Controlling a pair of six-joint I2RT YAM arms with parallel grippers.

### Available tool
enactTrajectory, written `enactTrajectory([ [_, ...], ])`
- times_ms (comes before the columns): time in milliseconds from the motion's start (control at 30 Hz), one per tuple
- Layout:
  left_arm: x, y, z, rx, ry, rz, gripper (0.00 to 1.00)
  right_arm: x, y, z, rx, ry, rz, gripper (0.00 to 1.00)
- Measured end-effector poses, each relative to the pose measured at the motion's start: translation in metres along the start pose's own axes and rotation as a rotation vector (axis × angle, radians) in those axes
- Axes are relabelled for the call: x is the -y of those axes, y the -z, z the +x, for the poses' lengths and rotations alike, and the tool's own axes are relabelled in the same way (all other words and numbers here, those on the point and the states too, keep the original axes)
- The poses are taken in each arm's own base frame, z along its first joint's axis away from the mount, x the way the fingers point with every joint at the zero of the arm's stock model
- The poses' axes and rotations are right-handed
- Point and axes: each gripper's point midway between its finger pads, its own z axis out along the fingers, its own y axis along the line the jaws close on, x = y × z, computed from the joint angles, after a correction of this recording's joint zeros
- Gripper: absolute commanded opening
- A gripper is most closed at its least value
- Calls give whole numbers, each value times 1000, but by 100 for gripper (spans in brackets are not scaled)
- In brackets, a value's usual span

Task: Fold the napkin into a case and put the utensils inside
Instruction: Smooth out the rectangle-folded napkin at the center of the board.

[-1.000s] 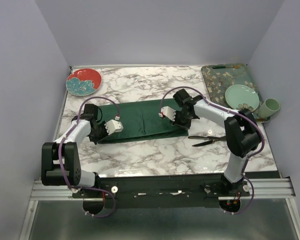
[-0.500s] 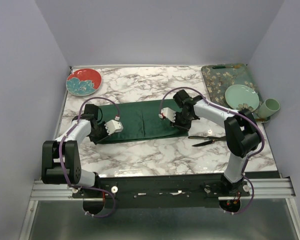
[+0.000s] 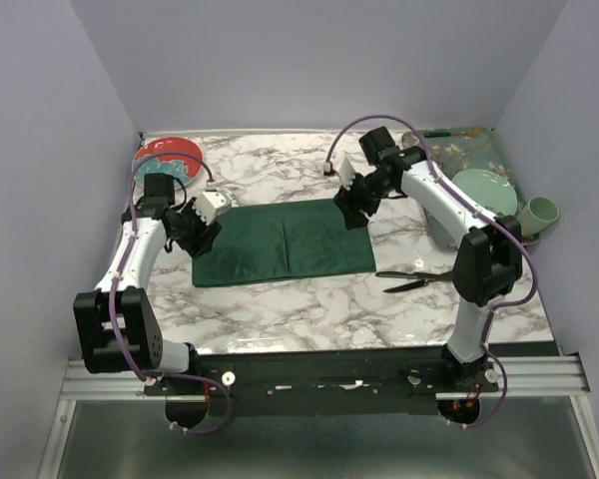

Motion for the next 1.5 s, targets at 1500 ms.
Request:
enactTrajectory([
  [1500,-53,-147,-191,681,1285,420,99,85,-98,-165,649,-1105,-505,100],
])
